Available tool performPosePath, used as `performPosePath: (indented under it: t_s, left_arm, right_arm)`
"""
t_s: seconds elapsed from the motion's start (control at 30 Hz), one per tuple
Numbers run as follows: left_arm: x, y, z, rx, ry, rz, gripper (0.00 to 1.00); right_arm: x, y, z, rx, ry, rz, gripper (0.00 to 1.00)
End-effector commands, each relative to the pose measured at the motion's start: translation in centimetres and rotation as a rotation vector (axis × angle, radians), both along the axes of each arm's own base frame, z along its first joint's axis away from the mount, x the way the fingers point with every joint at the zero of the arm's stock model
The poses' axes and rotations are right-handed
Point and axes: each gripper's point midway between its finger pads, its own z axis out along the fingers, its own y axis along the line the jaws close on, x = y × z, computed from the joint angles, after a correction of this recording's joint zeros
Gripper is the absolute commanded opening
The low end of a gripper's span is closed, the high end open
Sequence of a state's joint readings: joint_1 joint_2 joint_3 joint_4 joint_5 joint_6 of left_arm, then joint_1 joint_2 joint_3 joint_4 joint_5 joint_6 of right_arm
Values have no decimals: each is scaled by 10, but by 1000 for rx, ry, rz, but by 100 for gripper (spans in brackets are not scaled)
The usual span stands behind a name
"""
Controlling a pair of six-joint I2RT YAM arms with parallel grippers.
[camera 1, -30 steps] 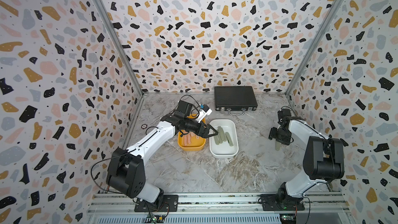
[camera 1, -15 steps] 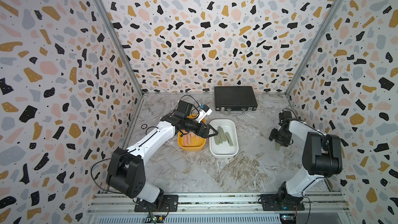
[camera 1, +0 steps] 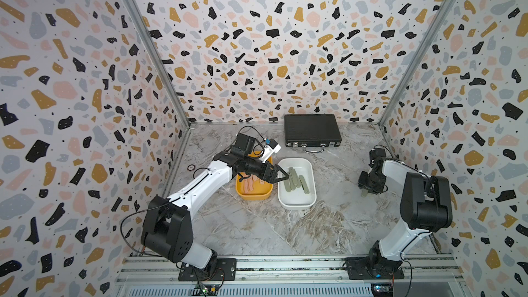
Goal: Place the fruit knives into the storage box by color
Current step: Move the fruit knife to the center of the board.
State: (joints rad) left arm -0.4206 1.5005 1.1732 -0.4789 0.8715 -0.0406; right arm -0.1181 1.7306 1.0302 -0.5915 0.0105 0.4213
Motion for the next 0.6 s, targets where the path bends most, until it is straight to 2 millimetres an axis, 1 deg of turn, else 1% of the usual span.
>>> performPosePath:
  t_s: [0.0,0.07,0.17,0.3,0.57]
  left_arm:
    - [3,2,3,0,-21,1,93]
    - [3,2,3,1,-22,3,94]
    - [4,3,3,-2,-19,5,94]
    - [9,6,1,-9,1,20,93]
    - [21,21,4,-32,21,72,93]
  right_arm:
    - [-10,9,-6,45,25,9,31]
    - [-11,13,-8,50,29,19,28]
    - [-11,20,-10,47,36,48,27]
    - [-9,40,-11,53,46,128,27]
    - [-8,75,-13,71,81,241,28]
